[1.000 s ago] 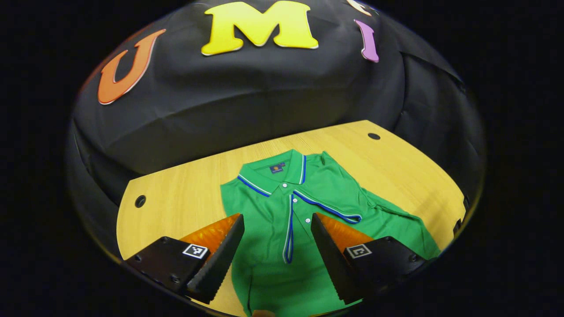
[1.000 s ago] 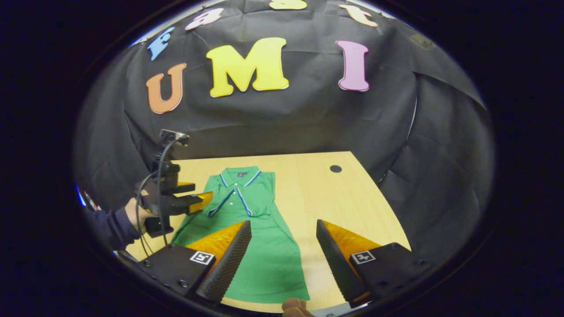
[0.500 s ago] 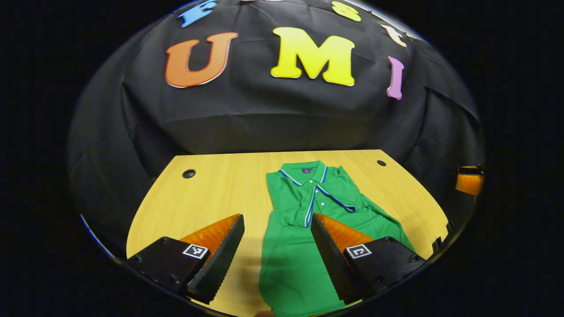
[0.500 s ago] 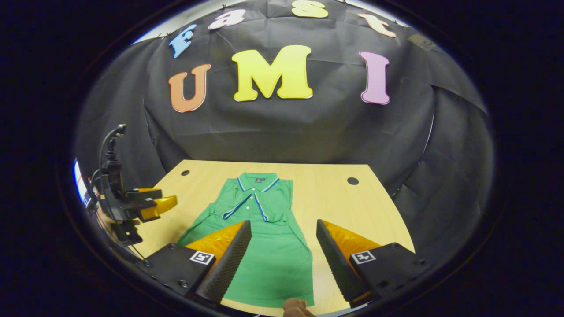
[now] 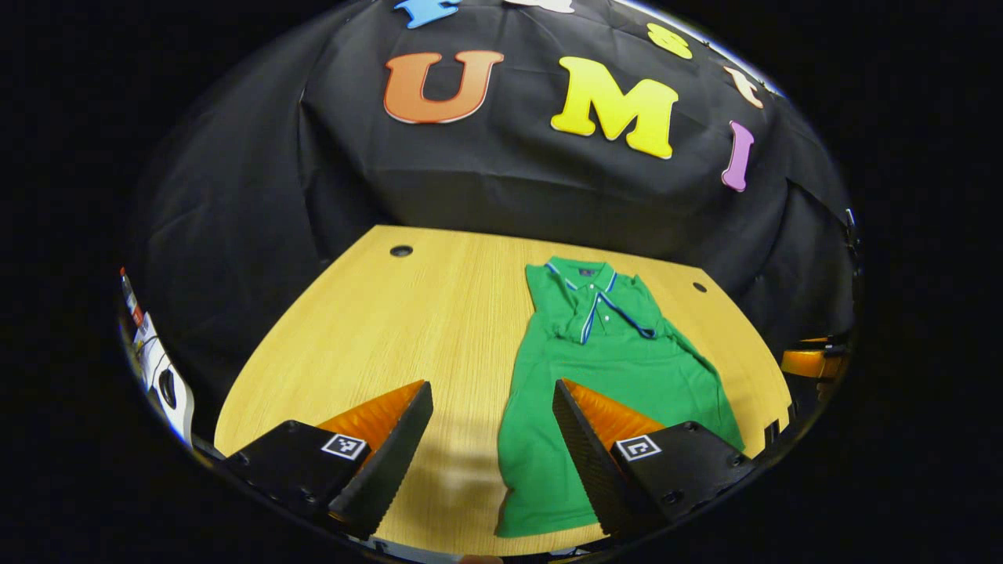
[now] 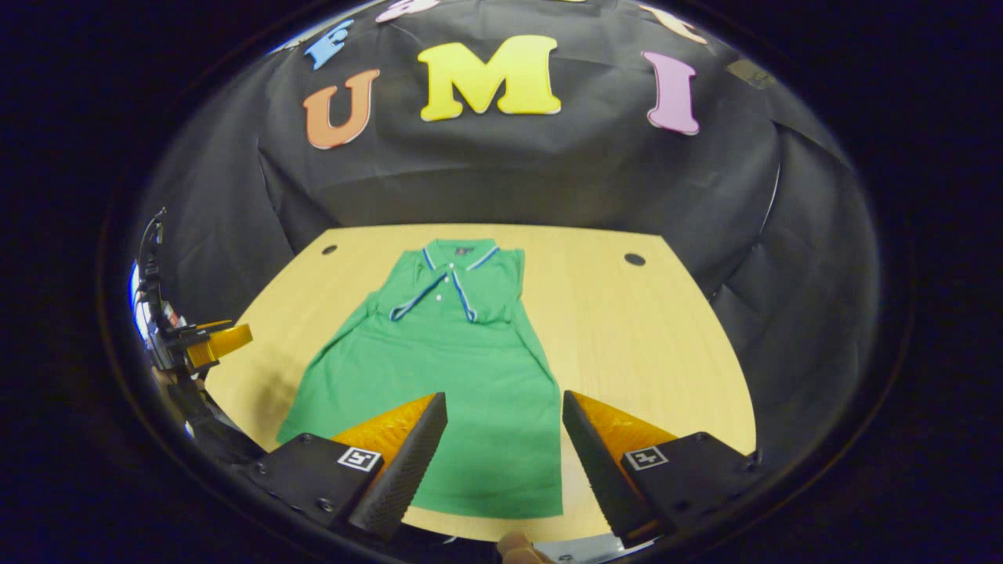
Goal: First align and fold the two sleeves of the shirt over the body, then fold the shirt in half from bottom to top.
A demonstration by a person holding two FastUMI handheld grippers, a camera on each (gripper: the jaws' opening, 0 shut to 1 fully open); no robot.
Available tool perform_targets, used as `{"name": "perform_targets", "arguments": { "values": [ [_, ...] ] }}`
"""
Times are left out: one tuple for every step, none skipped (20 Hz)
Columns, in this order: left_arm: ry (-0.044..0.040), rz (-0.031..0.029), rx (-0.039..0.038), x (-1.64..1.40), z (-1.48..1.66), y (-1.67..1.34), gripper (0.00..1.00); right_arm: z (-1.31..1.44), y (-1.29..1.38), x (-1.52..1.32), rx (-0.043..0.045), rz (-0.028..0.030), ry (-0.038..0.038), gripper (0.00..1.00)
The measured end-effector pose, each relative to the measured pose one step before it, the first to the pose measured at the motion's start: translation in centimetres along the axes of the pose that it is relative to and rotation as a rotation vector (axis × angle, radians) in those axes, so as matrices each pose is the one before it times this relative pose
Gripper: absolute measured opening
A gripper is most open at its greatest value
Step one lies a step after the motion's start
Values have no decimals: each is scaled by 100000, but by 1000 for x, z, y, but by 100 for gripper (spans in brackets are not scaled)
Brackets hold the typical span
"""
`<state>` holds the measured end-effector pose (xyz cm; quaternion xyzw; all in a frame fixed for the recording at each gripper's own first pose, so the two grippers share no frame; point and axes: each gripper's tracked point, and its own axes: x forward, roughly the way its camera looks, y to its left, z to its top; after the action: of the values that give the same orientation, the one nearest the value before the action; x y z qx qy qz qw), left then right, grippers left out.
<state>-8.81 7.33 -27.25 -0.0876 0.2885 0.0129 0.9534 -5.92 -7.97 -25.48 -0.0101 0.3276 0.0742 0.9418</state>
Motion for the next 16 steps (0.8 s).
{"name": "perform_targets", "arguments": {
  "values": [
    [4280,-63,-114,-128,-1701,-39,99,-1355,38,344,309,481,3426,96],
    [4133,104,676,27,-1573,-18,99,-1330,-43,368,197,364,3783,96],
    [3628,-477,1033,77,-1544,-206,99,-1147,-274,435,478,-553,2621,95],
    [4352,541,2030,-17,-1674,62,99,-991,-478,507,324,-1195,2753,96],
    [3303,342,2041,180,-1374,0,99,-1113,-355,563,655,-819,3585,97],
    [4134,169,1136,54,-1244,-92,99,-1108,-430,491,1050,-902,4221,96],
    [3910,-803,-105,96,-1275,-217,99,-1023,264,551,1777,-225,3481,96],
    [5178,-324,-737,-26,-1428,-150,100,-1298,-578,730,2231,-1227,4898,96],
    [3203,594,-30,119,-774,129,99,-909,-458,513,1389,-737,3224,96],
    [2574,976,-190,212,-559,98,99,-685,-308,341,1706,-123,1996,96],
    [2453,-812,25,162,-416,-300,99,-610,-920,608,1170,-617,2805,96],
    [2428,-92,92,-92,-552,-133,99,-765,-476,562,483,-1392,3515,96],
    [2706,-177,185,109,-443,-152,99,-727,-238,494,275,-992,3421,97],
    [2592,-257,-38,7,-361,-271,99,-361,-124,291,284,-244,2381,97],
    [2335,-205,672,39,-265,-288,99,-488,-229,274,-839,-1156,2638,96],
    [2663,41,840,-26,-415,-240,99,-447,-315,177,-1296,-1820,2116,97]
  ]
}}
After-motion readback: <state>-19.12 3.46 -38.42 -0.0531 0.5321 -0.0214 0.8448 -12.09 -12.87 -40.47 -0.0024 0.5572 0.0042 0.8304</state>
